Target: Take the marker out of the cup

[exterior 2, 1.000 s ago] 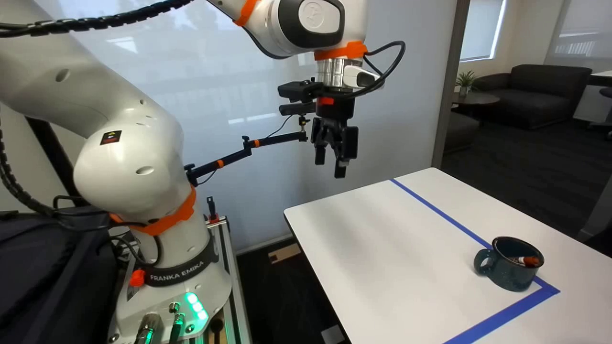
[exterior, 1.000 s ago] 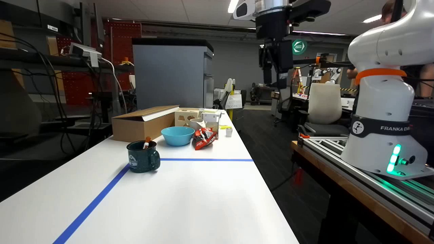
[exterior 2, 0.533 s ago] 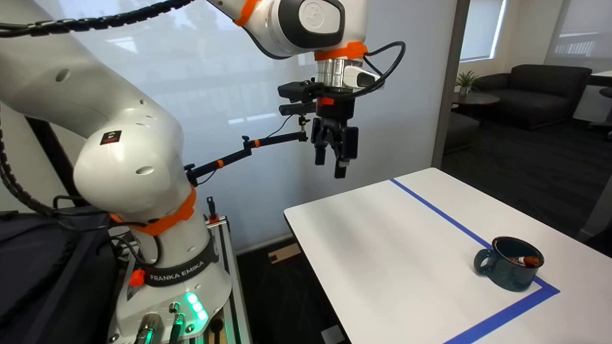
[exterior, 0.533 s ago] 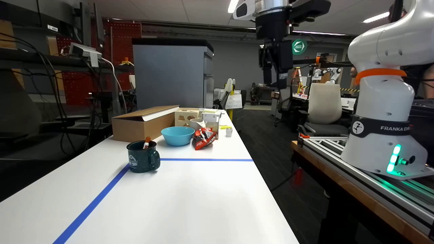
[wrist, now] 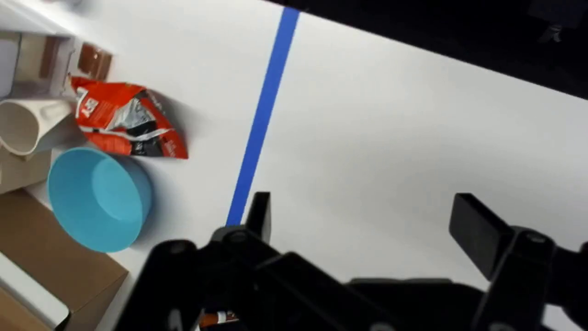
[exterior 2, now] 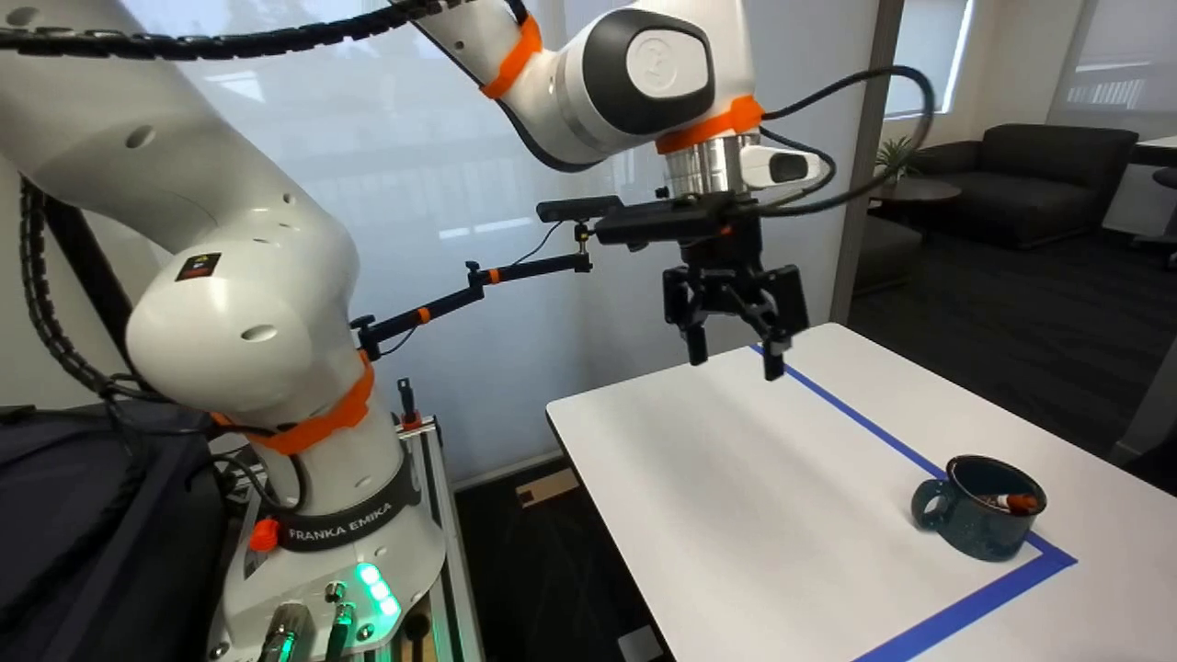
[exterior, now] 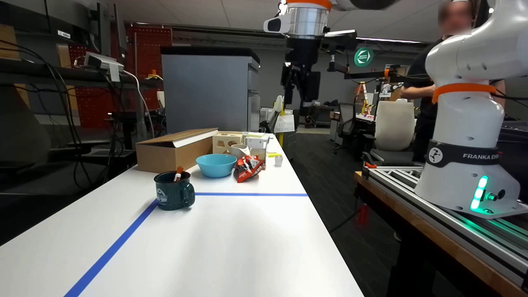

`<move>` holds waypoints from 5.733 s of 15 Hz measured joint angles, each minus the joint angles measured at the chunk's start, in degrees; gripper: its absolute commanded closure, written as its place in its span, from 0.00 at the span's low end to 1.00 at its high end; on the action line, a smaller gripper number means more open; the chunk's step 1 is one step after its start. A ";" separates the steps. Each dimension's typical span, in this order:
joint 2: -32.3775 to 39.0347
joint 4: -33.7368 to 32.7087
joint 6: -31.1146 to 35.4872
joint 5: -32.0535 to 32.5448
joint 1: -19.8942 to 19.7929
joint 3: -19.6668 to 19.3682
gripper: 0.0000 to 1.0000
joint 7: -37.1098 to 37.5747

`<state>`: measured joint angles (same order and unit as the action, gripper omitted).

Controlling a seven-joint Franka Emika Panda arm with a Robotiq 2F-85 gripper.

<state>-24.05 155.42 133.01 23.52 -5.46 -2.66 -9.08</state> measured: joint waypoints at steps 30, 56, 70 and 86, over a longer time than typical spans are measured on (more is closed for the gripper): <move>60.17 -47.05 41.57 2.80 -18.49 4.23 0.00 -52.04; 62.40 -50.52 30.46 -0.18 -15.79 4.83 0.00 -61.87; 70.99 -63.19 24.03 -1.79 -11.79 4.87 0.00 -67.87; 72.74 -63.96 23.84 -2.06 -11.49 4.20 0.73 -67.86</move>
<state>48.69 91.46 156.85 21.45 -16.95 1.54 -76.95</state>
